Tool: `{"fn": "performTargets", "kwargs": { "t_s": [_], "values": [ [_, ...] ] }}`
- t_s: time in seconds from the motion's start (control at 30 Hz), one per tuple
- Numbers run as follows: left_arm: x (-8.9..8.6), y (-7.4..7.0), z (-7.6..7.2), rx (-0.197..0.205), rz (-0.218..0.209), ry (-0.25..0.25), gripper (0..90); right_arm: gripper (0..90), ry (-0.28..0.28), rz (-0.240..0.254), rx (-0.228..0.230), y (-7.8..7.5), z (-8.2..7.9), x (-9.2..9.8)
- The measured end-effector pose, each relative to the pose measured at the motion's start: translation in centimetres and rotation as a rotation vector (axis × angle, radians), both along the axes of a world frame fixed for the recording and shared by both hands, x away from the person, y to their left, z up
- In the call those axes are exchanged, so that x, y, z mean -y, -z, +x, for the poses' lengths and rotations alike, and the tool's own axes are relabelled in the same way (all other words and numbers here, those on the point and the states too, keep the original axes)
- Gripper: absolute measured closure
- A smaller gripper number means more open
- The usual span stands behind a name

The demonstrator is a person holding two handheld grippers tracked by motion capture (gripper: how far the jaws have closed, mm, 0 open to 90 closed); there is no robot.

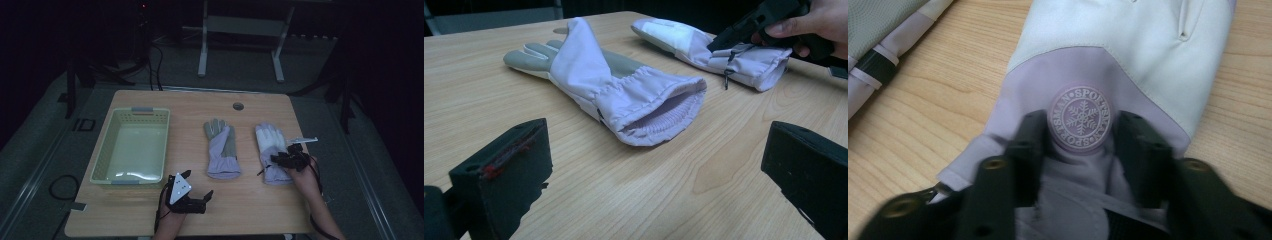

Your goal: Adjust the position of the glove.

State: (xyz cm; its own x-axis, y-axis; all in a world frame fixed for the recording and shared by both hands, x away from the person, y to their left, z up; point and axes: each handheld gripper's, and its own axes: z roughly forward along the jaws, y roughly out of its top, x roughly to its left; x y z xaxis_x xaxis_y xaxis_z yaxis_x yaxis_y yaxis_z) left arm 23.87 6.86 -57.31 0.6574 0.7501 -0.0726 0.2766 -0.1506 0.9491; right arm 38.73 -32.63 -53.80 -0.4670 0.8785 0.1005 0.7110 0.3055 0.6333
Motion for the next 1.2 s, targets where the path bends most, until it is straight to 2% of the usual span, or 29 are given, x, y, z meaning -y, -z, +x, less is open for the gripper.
{"fn": "performTargets", "kwargs": {
  "t_s": [0.07, 0.23, 0.5, 0.63, 0.67, 0.8, 0.87, 1.07, 1.17, 1.2],
  "values": [
    [0.0, 0.0, 0.0, 0.000, -0.001, -0.001, 0.1, 66.0, 0.001, -0.014, -0.002, -0.1, -0.1, -0.3],
    [0.0, 0.0, 0.1, -0.004, -0.001, -0.001, 0.1, 76.8, 0.014, 0.021, -0.009, -0.2, -0.2, -0.1],
    [0.0, 0.0, 0.1, -0.007, -0.004, -0.002, 0.1, 80.6, 0.026, 0.005, 0.020, -1.9, -0.7, 0.2],
    [-0.1, 0.0, 0.1, -0.009, -0.007, -0.002, 0.1, 81.2, 0.038, 0.014, 0.044, -3.4, -1.0, 0.6],
    [-0.1, 0.0, 0.1, -0.009, -0.008, -0.002, 0.1, 81.2, 0.030, 0.019, 0.041, -3.9, -1.1, 0.7],
    [0.0, 0.0, 0.1, -0.007, -0.009, -0.004, 0.1, 81.3, 0.024, 0.017, 0.079, -5.9, -1.3, 0.5],
    [-0.1, 0.0, 0.1, -0.009, -0.009, -0.004, 0.1, 81.3, 0.020, 0.032, 0.088, -7.0, -1.3, 0.3],
    [-0.1, 0.0, 0.1, -0.006, -0.011, -0.008, 0.1, 81.2, -0.025, 0.101, 0.132, -10.0, -1.6, -1.2],
    [-0.1, 0.0, 0.0, -0.004, -0.013, -0.009, 0.1, 81.1, -0.032, 0.102, 0.151, -11.4, -1.5, -2.4],
    [-0.1, 0.0, 0.0, -0.004, -0.013, -0.009, 0.1, 81.1, -0.032, 0.102, 0.151, -11.4, -1.5, -2.4]
  ]
}}
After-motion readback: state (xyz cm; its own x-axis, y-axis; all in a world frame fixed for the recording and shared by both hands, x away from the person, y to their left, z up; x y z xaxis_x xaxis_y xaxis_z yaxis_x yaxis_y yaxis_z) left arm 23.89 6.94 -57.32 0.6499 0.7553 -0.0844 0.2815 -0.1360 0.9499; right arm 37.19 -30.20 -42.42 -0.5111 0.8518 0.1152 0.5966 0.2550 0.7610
